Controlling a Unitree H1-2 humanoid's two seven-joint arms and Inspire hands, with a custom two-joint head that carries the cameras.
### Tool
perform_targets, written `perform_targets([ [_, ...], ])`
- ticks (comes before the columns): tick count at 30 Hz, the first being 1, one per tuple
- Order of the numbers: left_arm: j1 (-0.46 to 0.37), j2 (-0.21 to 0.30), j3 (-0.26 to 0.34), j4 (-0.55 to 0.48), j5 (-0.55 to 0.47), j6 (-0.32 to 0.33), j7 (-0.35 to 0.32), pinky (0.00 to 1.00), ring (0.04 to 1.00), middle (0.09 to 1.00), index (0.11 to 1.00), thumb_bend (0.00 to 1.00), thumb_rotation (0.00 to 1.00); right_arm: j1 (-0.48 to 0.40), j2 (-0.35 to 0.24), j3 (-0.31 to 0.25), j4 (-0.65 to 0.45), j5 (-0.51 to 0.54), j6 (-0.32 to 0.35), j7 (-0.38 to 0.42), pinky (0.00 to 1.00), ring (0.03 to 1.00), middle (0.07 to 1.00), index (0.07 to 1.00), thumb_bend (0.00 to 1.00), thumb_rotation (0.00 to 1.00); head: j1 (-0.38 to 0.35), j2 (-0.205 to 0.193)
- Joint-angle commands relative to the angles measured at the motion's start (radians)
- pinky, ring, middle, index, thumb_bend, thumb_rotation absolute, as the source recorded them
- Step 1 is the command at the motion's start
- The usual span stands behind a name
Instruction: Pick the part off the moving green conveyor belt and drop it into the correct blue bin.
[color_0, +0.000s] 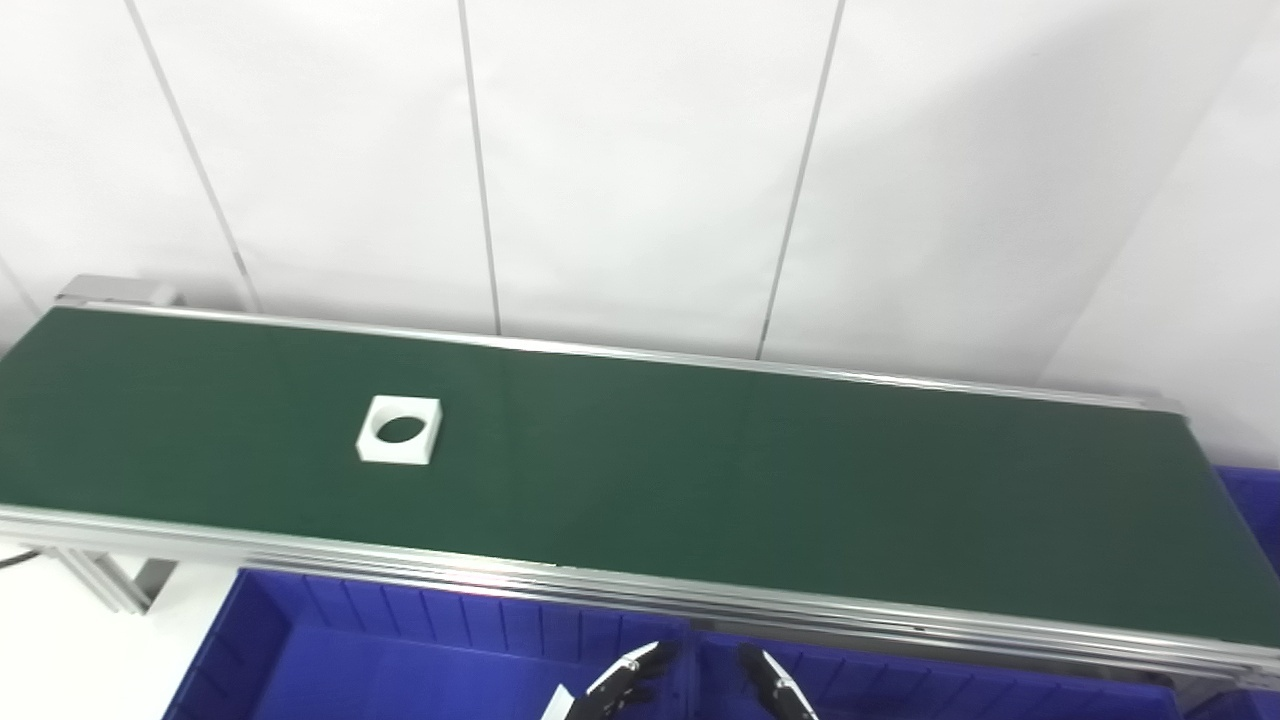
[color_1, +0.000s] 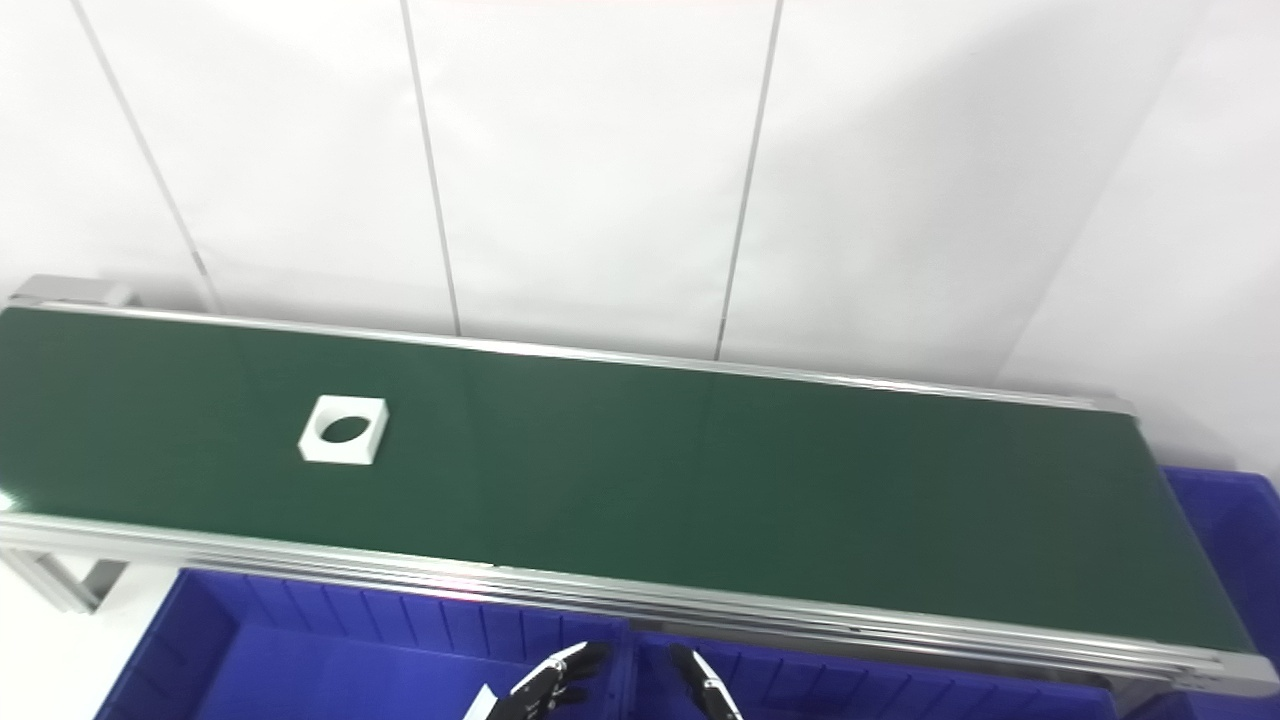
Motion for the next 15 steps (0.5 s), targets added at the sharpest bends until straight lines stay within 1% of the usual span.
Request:
perform_targets([
  [1, -0.022, -0.001, -0.013, -0.014, 0.019, -0.032, 0.02, 0.81, 0.867, 0.874, 0.841, 0.85, 0.96, -0.004, -0.003, -0.006, -0.022, 0.009, -0.051, 0.007, 0.97, 0.948, 0.912, 0.904, 0.89, 1.0, 0.008, 0.004],
  [6, -0.027, 0.0, -0.026, -0.015, 0.017, -0.032, 0.031, 0.81, 0.864, 0.87, 0.836, 0.85, 0.95, -0.004, -0.007, -0.005, -0.024, 0.003, -0.051, 0.001, 0.97, 0.95, 0.914, 0.911, 0.87, 1.0, 0.011, 0.005],
  [9, -0.031, 0.005, -0.04, -0.024, 0.025, -0.032, 0.047, 0.8, 0.863, 0.866, 0.831, 0.85, 0.94, -0.004, -0.007, -0.002, -0.026, 0.0, -0.051, -0.004, 0.94, 0.937, 0.91, 0.916, 0.86, 1.0, 0.01, 0.007],
  [10, -0.032, 0.007, -0.045, -0.028, 0.028, -0.032, 0.052, 0.79, 0.862, 0.867, 0.83, 0.85, 0.95, -0.004, -0.007, -0.002, -0.026, 0.0, -0.051, -0.005, 0.95, 0.939, 0.909, 0.918, 0.86, 1.0, 0.01, 0.007],
  [14, -0.036, 0.038, -0.086, -0.091, 0.06, -0.032, 0.082, 0.77, 0.85, 0.865, 0.838, 0.85, 0.97, -0.004, -0.007, -0.004, -0.024, -0.002, -0.051, -0.009, 0.96, 0.939, 0.906, 0.916, 0.87, 1.0, 0.01, 0.011],
  [15, -0.034, 0.049, -0.097, -0.126, 0.065, -0.032, 0.086, 0.77, 0.847, 0.864, 0.839, 0.85, 0.97, -0.003, -0.006, -0.005, -0.025, 0.003, -0.051, -0.003, 0.96, 0.939, 0.906, 0.915, 0.88, 1.0, 0.011, 0.01],
])
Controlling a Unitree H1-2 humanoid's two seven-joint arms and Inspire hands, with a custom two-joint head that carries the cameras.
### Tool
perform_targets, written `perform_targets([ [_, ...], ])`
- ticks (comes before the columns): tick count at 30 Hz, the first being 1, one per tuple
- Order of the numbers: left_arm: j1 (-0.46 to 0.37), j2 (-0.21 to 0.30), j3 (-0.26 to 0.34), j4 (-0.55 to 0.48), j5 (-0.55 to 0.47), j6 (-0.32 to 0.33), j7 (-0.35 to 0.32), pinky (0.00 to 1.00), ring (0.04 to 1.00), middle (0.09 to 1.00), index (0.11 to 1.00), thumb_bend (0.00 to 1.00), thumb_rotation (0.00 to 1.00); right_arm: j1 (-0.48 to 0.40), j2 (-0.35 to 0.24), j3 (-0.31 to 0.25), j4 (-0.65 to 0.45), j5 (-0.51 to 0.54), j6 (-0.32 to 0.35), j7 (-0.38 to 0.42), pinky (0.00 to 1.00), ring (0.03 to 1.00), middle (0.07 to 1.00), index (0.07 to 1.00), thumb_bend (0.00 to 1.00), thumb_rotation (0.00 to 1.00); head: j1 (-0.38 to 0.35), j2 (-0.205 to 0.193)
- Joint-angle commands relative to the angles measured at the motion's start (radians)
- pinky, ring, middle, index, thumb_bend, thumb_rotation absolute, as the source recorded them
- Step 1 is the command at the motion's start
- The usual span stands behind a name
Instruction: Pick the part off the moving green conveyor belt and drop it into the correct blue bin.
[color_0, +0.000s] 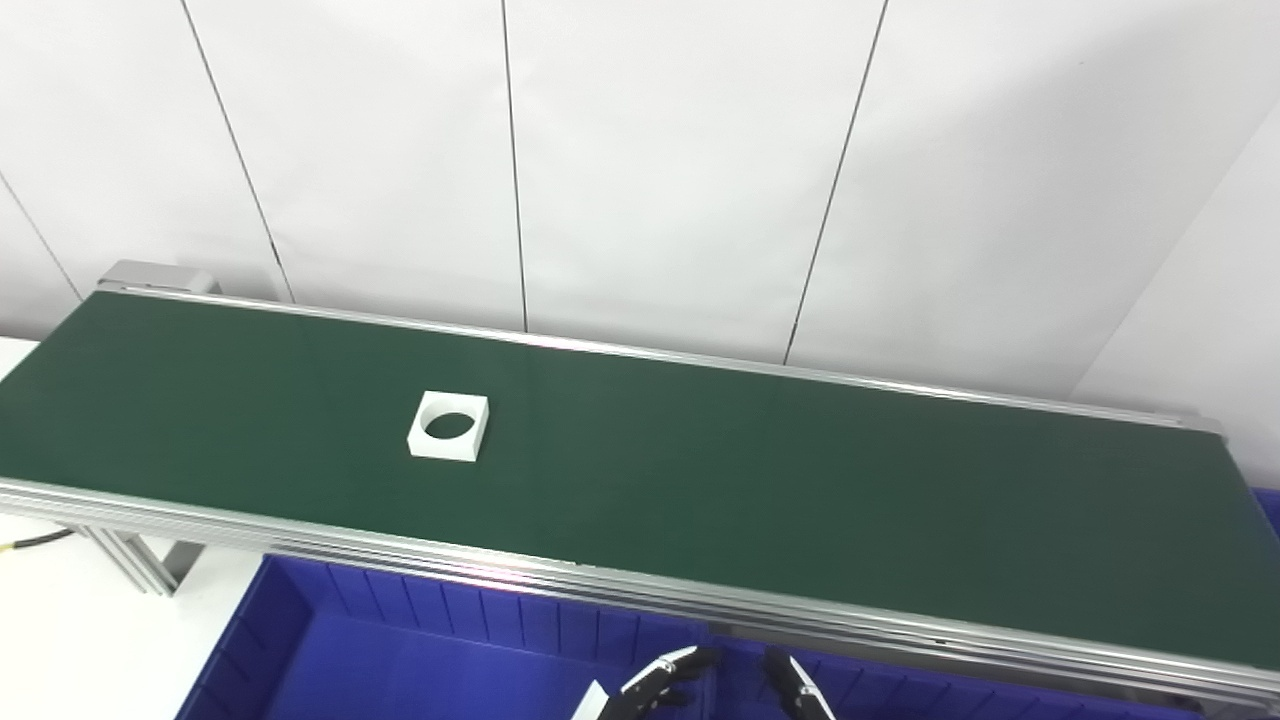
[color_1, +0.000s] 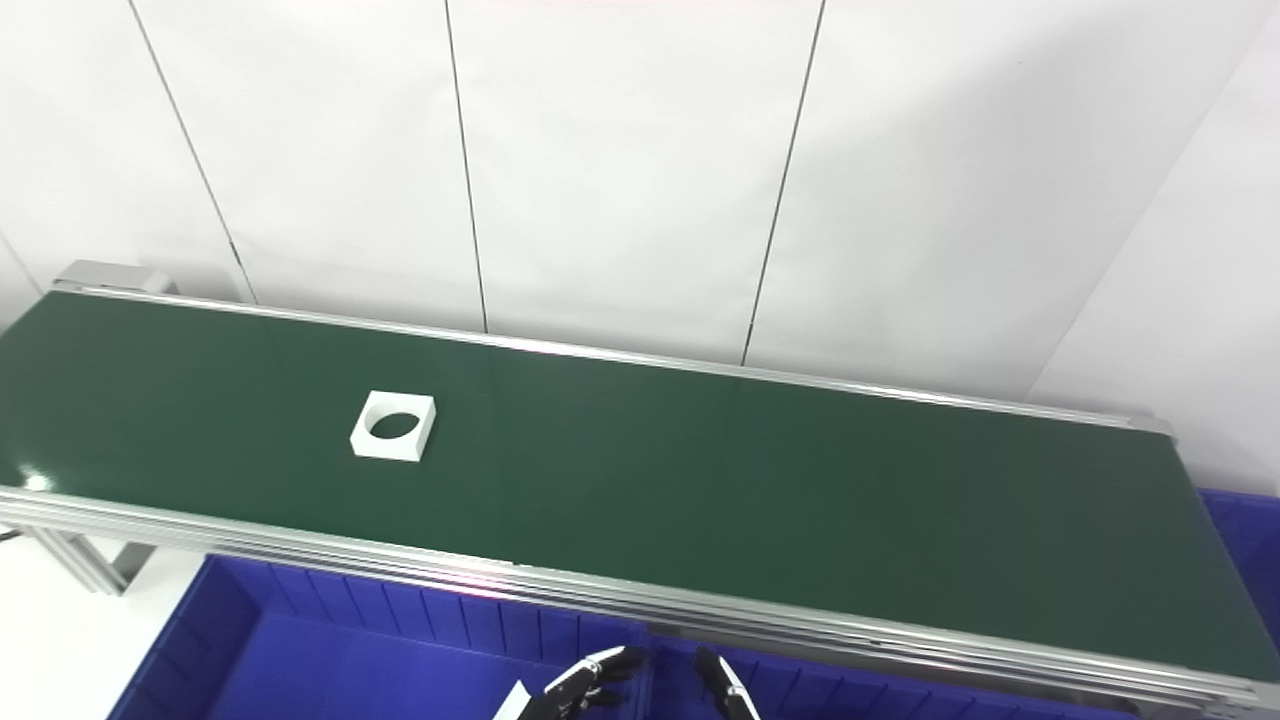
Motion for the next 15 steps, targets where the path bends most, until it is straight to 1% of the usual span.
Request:
perform_targets([
  [1, -0.015, 0.014, -0.017, -0.077, 0.025, -0.034, 0.025, 0.77, 0.841, 0.86, 0.836, 0.83, 0.95, -0.003, 0.001, -0.004, -0.024, 0.005, -0.051, 0.003, 0.96, 0.943, 0.908, 0.914, 0.88, 1.0, 0.001, 0.001],
  [4, -0.014, 0.039, -0.04, -0.172, 0.024, -0.034, 0.028, 0.77, 0.835, 0.856, 0.833, 0.83, 0.91, -0.006, -0.002, -0.001, -0.024, 0.007, -0.051, 0.011, 0.96, 0.947, 0.918, 0.916, 0.87, 1.0, 0.001, 0.001],
  [6, -0.017, 0.049, -0.049, -0.221, 0.021, -0.034, 0.03, 0.79, 0.832, 0.851, 0.827, 0.81, 0.86, -0.01, -0.004, 0.001, -0.022, 0.009, -0.051, 0.016, 0.95, 0.943, 0.924, 0.919, 0.85, 1.0, 0.008, -0.001],
  [8, -0.025, 0.061, -0.05, -0.286, 0.009, -0.034, 0.014, 0.79, 0.826, 0.846, 0.822, 0.81, 0.83, -0.011, -0.002, -0.002, -0.019, 0.014, -0.051, 0.022, 0.94, 0.94, 0.925, 0.917, 0.85, 1.0, 0.008, -0.001],
  [10, -0.043, 0.072, -0.045, -0.344, 0.014, -0.034, 0.005, 0.77, 0.808, 0.831, 0.812, 0.83, 0.8, -0.011, -0.001, -0.005, -0.016, 0.016, -0.051, 0.026, 0.93, 0.936, 0.925, 0.911, 0.86, 1.0, 0.011, -0.002],
  [12, -0.062, 0.078, -0.036, -0.374, 0.018, -0.034, -0.003, 0.76, 0.784, 0.809, 0.806, 0.83, 0.73, -0.013, 0.0, -0.006, -0.014, 0.015, -0.051, 0.027, 0.94, 0.943, 0.929, 0.911, 0.85, 1.0, 0.012, -0.004],
  [13, -0.086, 0.088, -0.012, -0.395, 0.012, -0.033, -0.034, 0.76, 0.78, 0.806, 0.805, 0.82, 0.72, -0.013, 0.001, -0.006, -0.014, 0.015, -0.051, 0.03, 0.95, 0.944, 0.93, 0.911, 0.85, 1.0, 0.012, -0.006],
  [14, -0.101, 0.094, 0.005, -0.409, 0.007, -0.033, -0.058, 0.73, 0.767, 0.793, 0.803, 0.86, 0.63, -0.014, 0.002, -0.007, -0.014, 0.016, -0.051, 0.032, 0.94, 0.943, 0.93, 0.909, 0.84, 1.0, 0.012, -0.006],
  [15, -0.125, 0.1, 0.035, -0.418, 0.006, -0.033, -0.082, 0.7, 0.755, 0.782, 0.798, 0.88, 0.5, -0.014, 0.005, -0.011, -0.012, 0.022, -0.051, 0.039, 0.95, 0.945, 0.928, 0.91, 0.84, 1.0, 0.01, -0.009],
])
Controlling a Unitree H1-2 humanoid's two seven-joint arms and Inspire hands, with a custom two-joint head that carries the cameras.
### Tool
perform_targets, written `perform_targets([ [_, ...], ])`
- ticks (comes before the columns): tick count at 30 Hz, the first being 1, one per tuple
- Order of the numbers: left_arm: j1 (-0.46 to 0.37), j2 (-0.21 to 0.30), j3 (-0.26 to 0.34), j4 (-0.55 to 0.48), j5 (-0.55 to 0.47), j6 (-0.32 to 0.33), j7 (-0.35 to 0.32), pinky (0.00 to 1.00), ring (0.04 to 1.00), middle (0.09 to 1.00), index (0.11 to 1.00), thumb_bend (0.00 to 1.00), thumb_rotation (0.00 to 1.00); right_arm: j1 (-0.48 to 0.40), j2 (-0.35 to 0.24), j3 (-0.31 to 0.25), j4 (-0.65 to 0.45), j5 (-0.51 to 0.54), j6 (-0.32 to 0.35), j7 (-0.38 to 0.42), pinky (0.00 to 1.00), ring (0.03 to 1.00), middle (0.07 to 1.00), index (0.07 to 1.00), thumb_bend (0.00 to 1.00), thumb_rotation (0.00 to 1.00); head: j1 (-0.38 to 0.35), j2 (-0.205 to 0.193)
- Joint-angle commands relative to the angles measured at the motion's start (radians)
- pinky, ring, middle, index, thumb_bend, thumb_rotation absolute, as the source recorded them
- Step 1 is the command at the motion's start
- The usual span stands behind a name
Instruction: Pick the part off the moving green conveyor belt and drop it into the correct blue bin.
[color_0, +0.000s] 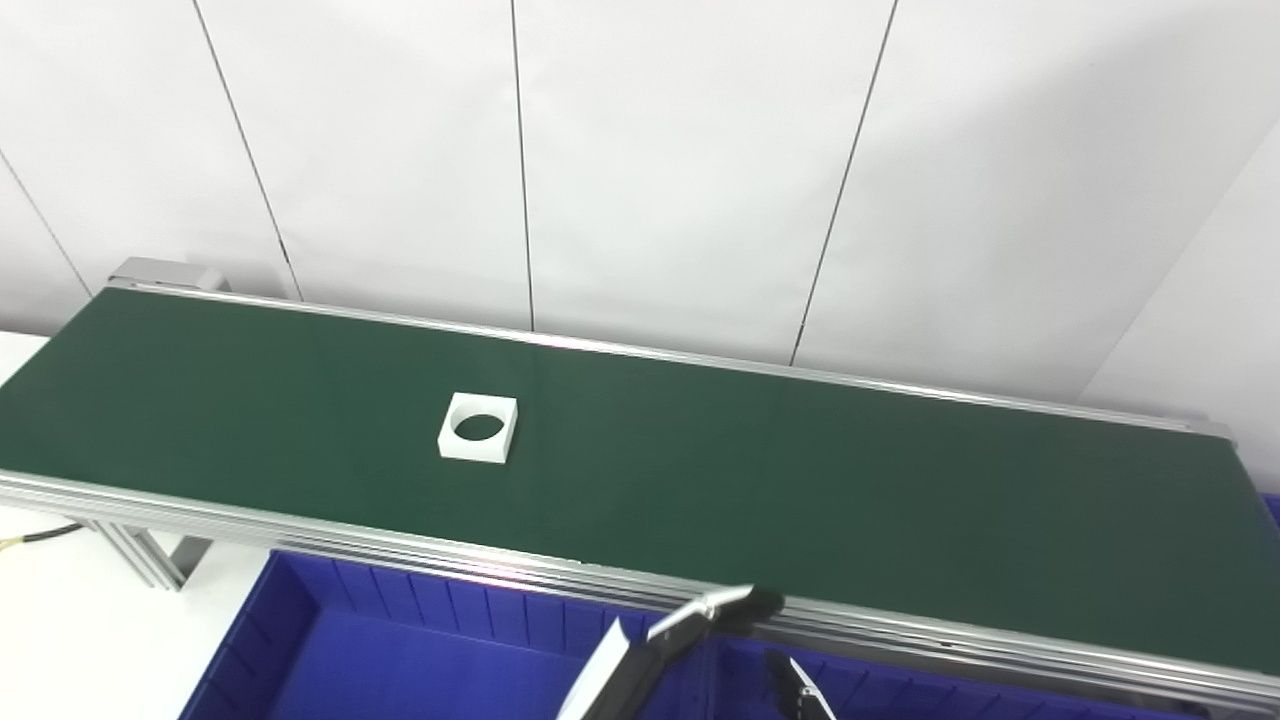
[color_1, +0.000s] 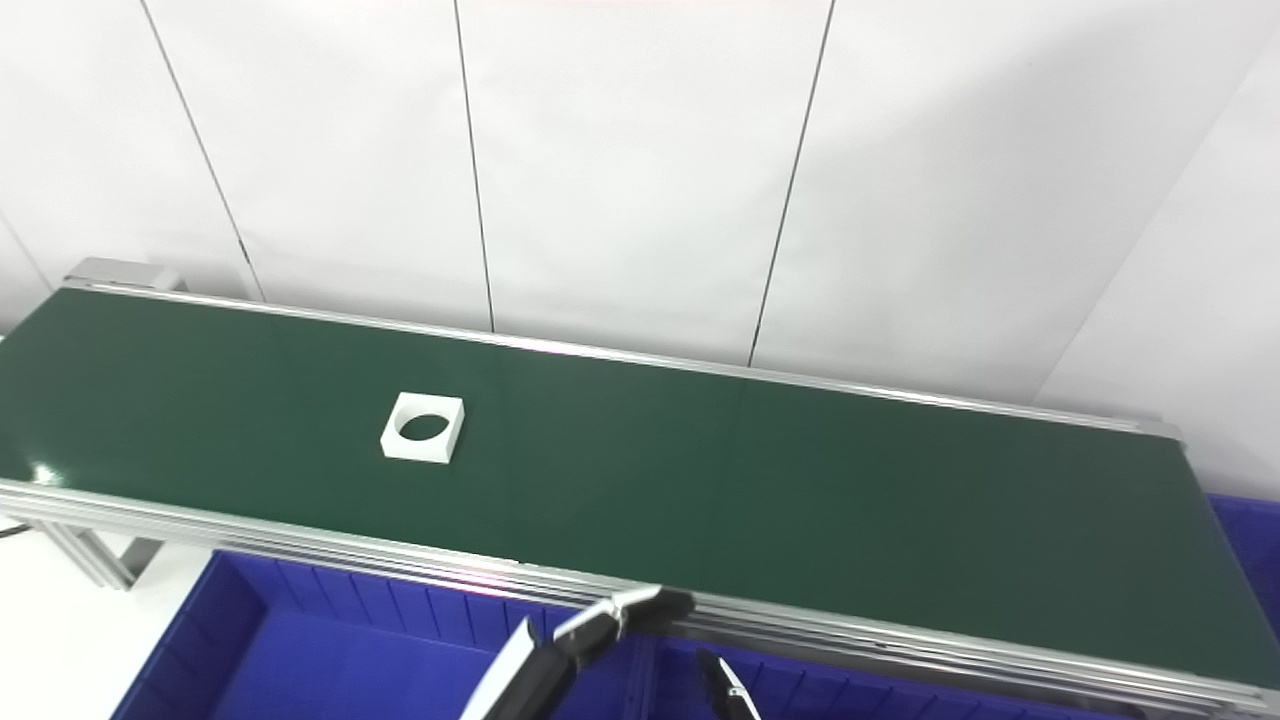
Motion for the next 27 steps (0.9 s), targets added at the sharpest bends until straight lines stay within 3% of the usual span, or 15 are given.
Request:
perform_targets([
  [1, -0.063, 0.013, 0.06, -0.046, 0.004, -0.029, -0.046, 0.69, 0.753, 0.78, 0.797, 0.88, 0.48, -0.01, 0.007, -0.011, -0.012, 0.011, -0.051, 0.017, 0.96, 0.946, 0.927, 0.911, 0.84, 1.0, 0.0, -0.003],
  [3, -0.102, 0.011, 0.115, -0.044, 0.036, -0.029, -0.082, 0.66, 0.746, 0.777, 0.801, 0.89, 0.38, -0.011, 0.013, -0.017, -0.01, 0.024, -0.051, 0.035, 0.97, 0.951, 0.925, 0.916, 0.84, 1.0, -0.004, -0.005],
  [7, -0.193, -0.012, 0.217, -0.019, 0.16, -0.008, -0.148, 0.63, 0.744, 0.784, 0.83, 0.92, 0.31, -0.015, 0.015, -0.01, -0.006, -0.006, -0.051, 0.009, 0.94, 0.94, 0.921, 0.918, 0.84, 1.0, -0.011, -0.007],
  [13, -0.329, -0.017, 0.302, 0.073, 0.204, -0.009, -0.24, 0.57, 0.696, 0.775, 0.82, 1.0, 0.04, -0.02, 0.019, 0.0, -0.003, -0.015, -0.051, -0.012, 0.99, 0.954, 0.915, 0.909, 0.85, 1.0, -0.02, -0.008],
  [23, -0.49, 0.02, 0.349, 0.221, 0.376, 0.064, -0.369, 0.54, 0.673, 0.797, 0.876, 1.0, 0.0, -0.029, 0.033, -0.002, 0.01, -0.002, -0.051, -0.004, 0.94, 0.936, 0.902, 0.9, 0.87, 1.0, -0.022, -0.014],
  [27, -0.545, 0.024, 0.34, 0.318, 0.455, 0.068, -0.37, 0.54, 0.676, 0.798, 0.897, 1.0, 0.0, -0.033, 0.034, 0.007, 0.015, -0.017, -0.051, -0.019, 0.91, 0.927, 0.903, 0.896, 0.87, 1.0, -0.024, -0.017],
])
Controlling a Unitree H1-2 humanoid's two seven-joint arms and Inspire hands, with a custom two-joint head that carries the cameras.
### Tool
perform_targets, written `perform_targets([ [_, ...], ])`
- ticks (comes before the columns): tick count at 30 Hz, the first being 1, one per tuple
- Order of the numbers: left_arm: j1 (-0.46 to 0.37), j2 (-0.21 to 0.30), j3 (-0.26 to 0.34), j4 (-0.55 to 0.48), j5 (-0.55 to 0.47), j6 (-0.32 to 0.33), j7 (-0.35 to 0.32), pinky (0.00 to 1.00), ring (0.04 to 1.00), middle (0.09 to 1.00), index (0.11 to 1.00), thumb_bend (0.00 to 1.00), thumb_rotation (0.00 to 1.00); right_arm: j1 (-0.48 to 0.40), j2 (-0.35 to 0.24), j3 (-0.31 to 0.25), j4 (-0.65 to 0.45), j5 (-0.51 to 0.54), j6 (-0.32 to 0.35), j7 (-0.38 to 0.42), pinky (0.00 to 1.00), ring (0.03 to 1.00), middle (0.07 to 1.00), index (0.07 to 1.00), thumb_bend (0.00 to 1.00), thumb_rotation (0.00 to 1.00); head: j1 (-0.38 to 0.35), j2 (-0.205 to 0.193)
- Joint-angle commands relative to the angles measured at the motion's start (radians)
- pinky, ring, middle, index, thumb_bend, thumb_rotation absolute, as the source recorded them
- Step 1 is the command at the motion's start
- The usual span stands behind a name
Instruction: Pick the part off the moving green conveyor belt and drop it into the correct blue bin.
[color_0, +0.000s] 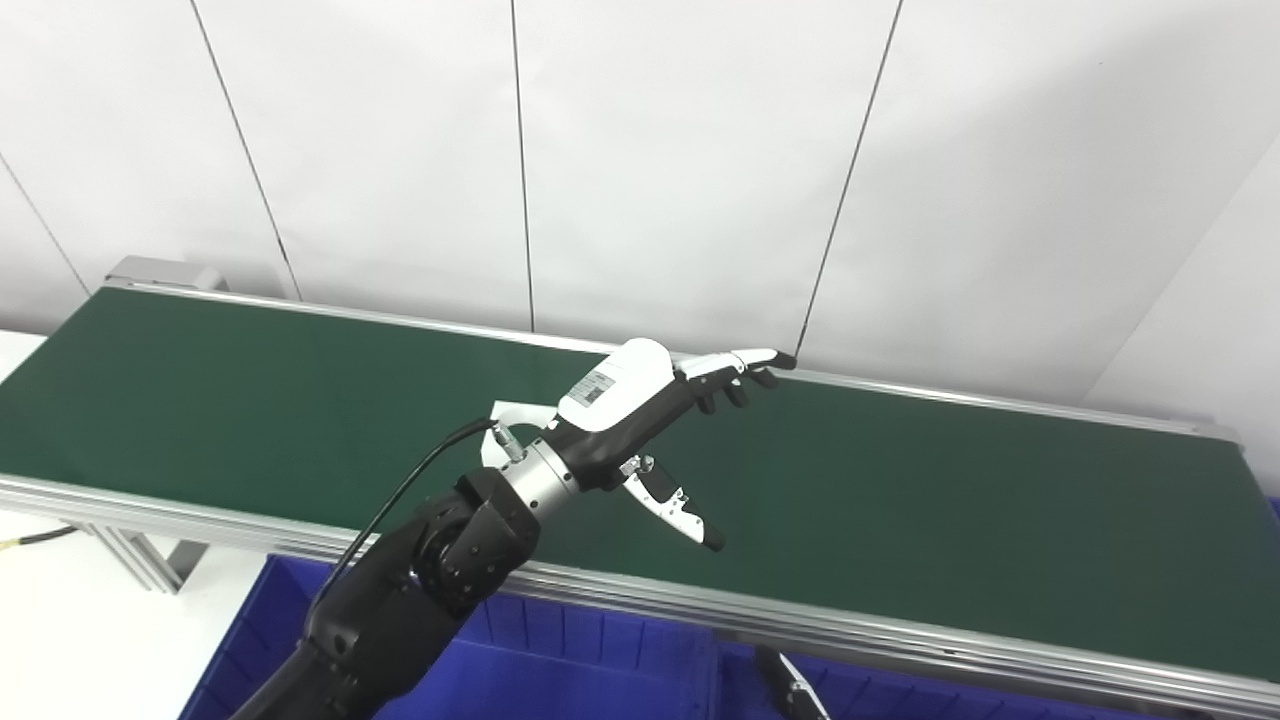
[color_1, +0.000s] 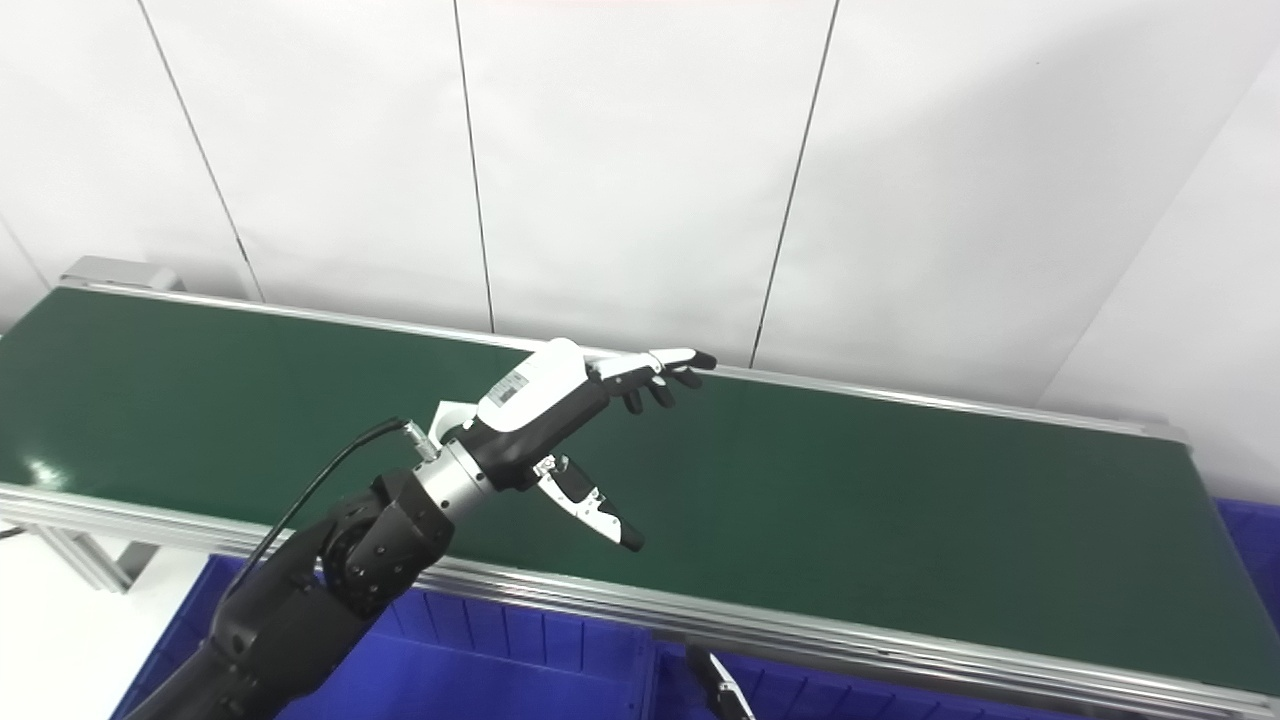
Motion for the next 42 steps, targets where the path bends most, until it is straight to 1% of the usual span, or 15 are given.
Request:
perform_targets([
  [1, -0.07, 0.007, 0.005, 0.028, 0.035, 0.0, 0.008, 0.53, 0.67, 0.793, 0.897, 1.0, 0.0, -0.01, 0.011, 0.003, -0.014, -0.008, -0.051, -0.01, 0.91, 0.926, 0.902, 0.894, 0.88, 1.0, -0.001, 0.002],
  [3, -0.103, 0.006, -0.002, 0.081, 0.063, 0.003, 0.006, 0.53, 0.667, 0.79, 0.9, 1.0, 0.0, -0.01, 0.014, 0.002, -0.014, -0.005, -0.051, -0.008, 0.9, 0.923, 0.9, 0.892, 0.88, 1.0, -0.002, 0.0],
  [6, -0.141, 0.002, -0.011, 0.134, 0.097, 0.036, -0.012, 0.55, 0.68, 0.806, 0.92, 1.0, 0.0, -0.012, 0.015, 0.004, -0.012, -0.008, -0.051, -0.01, 0.9, 0.92, 0.899, 0.891, 0.89, 1.0, -0.003, -0.002],
  [10, -0.199, -0.002, -0.027, 0.226, 0.129, 0.058, -0.019, 0.55, 0.695, 0.819, 0.927, 1.0, 0.0, -0.016, 0.016, 0.01, -0.007, -0.014, -0.051, -0.018, 0.89, 0.921, 0.903, 0.893, 0.89, 1.0, -0.002, -0.005],
  [11, -0.211, -0.001, -0.032, 0.247, 0.139, 0.064, -0.019, 0.56, 0.712, 0.827, 0.924, 1.0, 0.0, -0.016, 0.017, 0.011, -0.006, -0.013, -0.051, -0.018, 0.9, 0.925, 0.903, 0.894, 0.89, 1.0, -0.002, -0.005],
  [15, -0.267, 0.001, -0.065, 0.36, 0.19, 0.074, 0.014, 0.58, 0.728, 0.828, 0.908, 1.0, 0.0, -0.018, 0.023, 0.014, -0.005, -0.014, -0.051, -0.021, 0.91, 0.927, 0.901, 0.896, 0.89, 1.0, -0.007, -0.009],
  [17, -0.296, 0.002, -0.091, 0.427, 0.228, 0.062, 0.056, 0.58, 0.718, 0.818, 0.899, 1.0, 0.0, -0.019, 0.026, 0.017, -0.006, -0.017, -0.051, -0.024, 0.92, 0.929, 0.902, 0.899, 0.89, 1.0, -0.011, -0.011],
  [20, -0.321, 0.003, -0.119, 0.483, 0.258, 0.051, 0.097, 0.59, 0.717, 0.811, 0.888, 1.0, 0.0, -0.021, 0.029, 0.024, -0.006, -0.026, -0.051, -0.037, 0.92, 0.932, 0.907, 0.9, 0.89, 1.0, -0.02, -0.01],
  [24, -0.345, -0.002, -0.144, 0.52, 0.275, 0.05, 0.117, 0.62, 0.742, 0.823, 0.882, 1.0, 0.0, -0.024, 0.029, 0.034, -0.006, -0.028, -0.051, -0.05, 0.93, 0.934, 0.909, 0.899, 0.88, 1.0, -0.023, -0.01],
  [27, -0.362, -0.009, -0.16, 0.545, 0.275, 0.065, 0.105, 0.63, 0.758, 0.834, 0.876, 1.0, 0.0, -0.025, 0.031, 0.038, -0.008, -0.024, -0.051, -0.053, 0.93, 0.932, 0.907, 0.897, 0.88, 0.99, -0.026, -0.009],
  [30, -0.37, -0.01, -0.173, 0.558, 0.28, 0.076, 0.091, 0.67, 0.775, 0.857, 0.878, 1.0, 0.0, -0.026, 0.031, 0.043, -0.009, -0.026, -0.051, -0.06, 0.91, 0.922, 0.899, 0.895, 0.87, 0.98, -0.028, -0.009],
  [31, -0.373, -0.009, -0.182, 0.563, 0.289, 0.08, 0.092, 0.69, 0.784, 0.861, 0.876, 1.0, 0.0, -0.025, 0.03, 0.045, -0.008, -0.03, -0.051, -0.063, 0.92, 0.922, 0.898, 0.895, 0.87, 0.98, -0.03, -0.008],
  [32, -0.376, -0.009, -0.189, 0.568, 0.296, 0.086, 0.093, 0.72, 0.801, 0.868, 0.873, 1.0, 0.01, -0.025, 0.029, 0.047, -0.008, -0.032, -0.051, -0.065, 0.92, 0.92, 0.897, 0.895, 0.87, 0.98, -0.03, -0.008],
  [36, -0.385, -0.007, -0.207, 0.59, 0.312, 0.094, 0.101, 0.77, 0.83, 0.88, 0.871, 1.0, 0.01, -0.023, 0.028, 0.054, -0.011, -0.027, -0.051, -0.067, 0.92, 0.926, 0.901, 0.895, 0.87, 0.98, -0.033, -0.007],
  [42, -0.397, -0.002, -0.222, 0.613, 0.327, 0.098, 0.116, 0.78, 0.855, 0.889, 0.875, 1.0, 0.03, -0.022, 0.027, 0.062, -0.014, -0.036, -0.051, -0.078, 0.92, 0.924, 0.899, 0.894, 0.88, 0.99, -0.039, -0.003],
])
